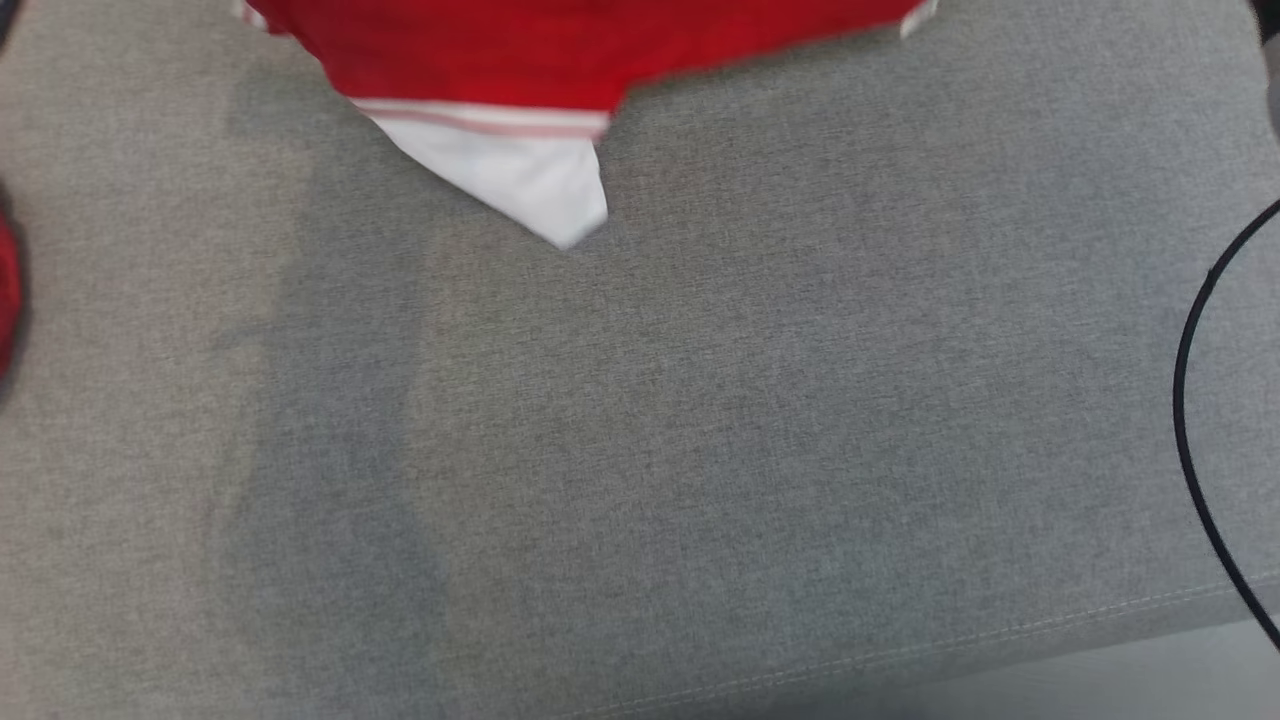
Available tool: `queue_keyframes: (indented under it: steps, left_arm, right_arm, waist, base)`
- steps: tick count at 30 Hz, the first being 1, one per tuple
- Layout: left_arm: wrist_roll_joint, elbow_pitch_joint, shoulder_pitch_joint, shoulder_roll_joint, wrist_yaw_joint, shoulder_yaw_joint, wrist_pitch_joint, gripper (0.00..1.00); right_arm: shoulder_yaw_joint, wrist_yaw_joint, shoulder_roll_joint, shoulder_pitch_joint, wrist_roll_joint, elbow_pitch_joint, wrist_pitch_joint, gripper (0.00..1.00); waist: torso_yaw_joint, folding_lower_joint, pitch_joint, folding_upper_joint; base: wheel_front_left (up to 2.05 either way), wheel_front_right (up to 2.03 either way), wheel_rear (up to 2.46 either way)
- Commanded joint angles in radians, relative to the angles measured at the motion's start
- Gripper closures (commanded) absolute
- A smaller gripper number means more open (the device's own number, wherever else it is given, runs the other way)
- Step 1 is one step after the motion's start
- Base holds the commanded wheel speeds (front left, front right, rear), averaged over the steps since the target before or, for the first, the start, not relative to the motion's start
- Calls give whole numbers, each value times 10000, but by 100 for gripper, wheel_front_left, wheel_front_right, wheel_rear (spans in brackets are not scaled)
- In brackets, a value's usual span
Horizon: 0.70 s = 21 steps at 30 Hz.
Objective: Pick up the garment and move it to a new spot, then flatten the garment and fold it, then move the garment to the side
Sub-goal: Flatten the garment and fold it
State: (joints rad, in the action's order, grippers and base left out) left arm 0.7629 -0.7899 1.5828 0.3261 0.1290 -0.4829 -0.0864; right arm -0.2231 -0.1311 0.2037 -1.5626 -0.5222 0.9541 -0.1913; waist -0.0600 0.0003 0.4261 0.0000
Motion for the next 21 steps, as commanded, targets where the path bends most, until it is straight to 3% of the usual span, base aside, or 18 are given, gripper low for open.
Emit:
queue_keyframes:
  steps: [1, 6, 10, 15, 21]
  left_arm:
    - [-122, -211, 579, 78, 33, -59, -174, 100]
    - [109, -931, 1915, -156, 33, -263, -502, 100]
    - [471, -924, 1939, -148, 33, -582, -802, 100]
    - [949, -544, 711, 155, 33, -987, -1465, 100]
    - [1363, 654, -2211, 654, 33, -532, -1795, 100]
  right_arm:
    - [20, 8, 17, -493, 70, 240, -94, 100]
    - [-141, 6, -16, -1619, 155, 1146, -271, 100]
    - [-412, 8, -57, -1700, -135, 1365, -405, 100]
    - [-1111, 6, -183, -578, -722, 1066, -578, 100]
    - [-2148, 8, 36, 2104, -1595, -140, -726, 100]
  waist:
    - [-250, -3, 132, 0]
    - [-247, -3, 106, 0]
    - [-148, -3, 338, 0]
    - [-66, -3, 486, 0]
    - [-18, -3, -16, 0]
  base:
    - [0, 0, 0]
    - [0, 0, 0]
    - [0, 0, 0]
    - [0, 0, 0]
    - [0, 0, 0]
